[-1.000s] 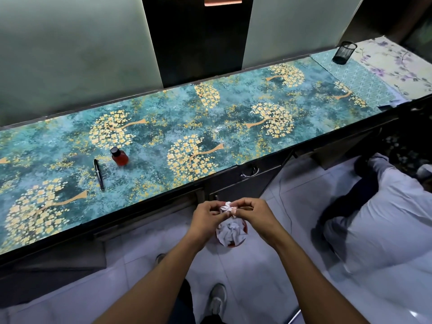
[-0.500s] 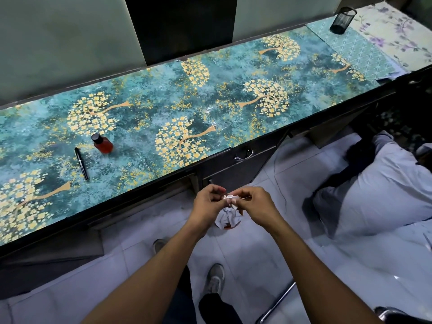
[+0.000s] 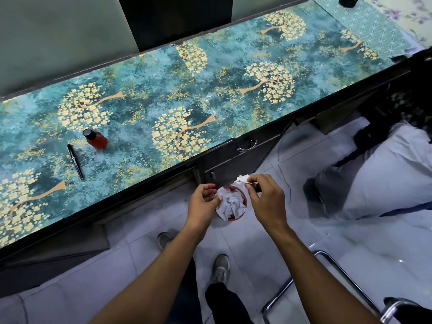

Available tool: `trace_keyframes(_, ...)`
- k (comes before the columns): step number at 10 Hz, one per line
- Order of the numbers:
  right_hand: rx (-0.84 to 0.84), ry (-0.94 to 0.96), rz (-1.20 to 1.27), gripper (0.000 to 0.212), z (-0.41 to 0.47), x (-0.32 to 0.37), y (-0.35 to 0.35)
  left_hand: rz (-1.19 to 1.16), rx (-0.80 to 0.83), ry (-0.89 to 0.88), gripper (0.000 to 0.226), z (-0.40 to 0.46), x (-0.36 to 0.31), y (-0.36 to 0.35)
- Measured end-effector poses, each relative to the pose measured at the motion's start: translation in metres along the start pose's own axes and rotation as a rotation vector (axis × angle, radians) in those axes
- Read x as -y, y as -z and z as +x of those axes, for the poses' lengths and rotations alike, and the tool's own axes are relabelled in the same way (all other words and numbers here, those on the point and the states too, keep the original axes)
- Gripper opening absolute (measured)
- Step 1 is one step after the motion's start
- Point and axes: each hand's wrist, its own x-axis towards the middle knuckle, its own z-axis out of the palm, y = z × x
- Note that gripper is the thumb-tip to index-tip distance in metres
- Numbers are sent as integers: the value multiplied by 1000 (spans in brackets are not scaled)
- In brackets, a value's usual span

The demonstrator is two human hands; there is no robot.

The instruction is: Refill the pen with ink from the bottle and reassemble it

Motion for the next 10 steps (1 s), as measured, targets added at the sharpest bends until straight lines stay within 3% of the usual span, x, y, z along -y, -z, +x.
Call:
trace_keyframes(1, -32, 10, -46, 18, 0, -13, -8, -15, -28, 39, 31, 2, 13, 0)
trace_keyframes(2, 59, -36, -123, 21, 3, -26, -22, -10, -35, 51, 29, 5, 21, -1)
trace_keyframes(3, 287, -246, -262, 34, 5, -45, -42, 2, -43, 71, 26, 15, 29, -1)
trace_keyframes(6, 265, -349, -265, 31, -11, -44, -47, 59, -76, 105, 22, 19, 29, 7)
trace_keyframes(10, 189, -137, -138, 25, 38, 52, -13, 112, -97, -128, 20, 14, -54, 36)
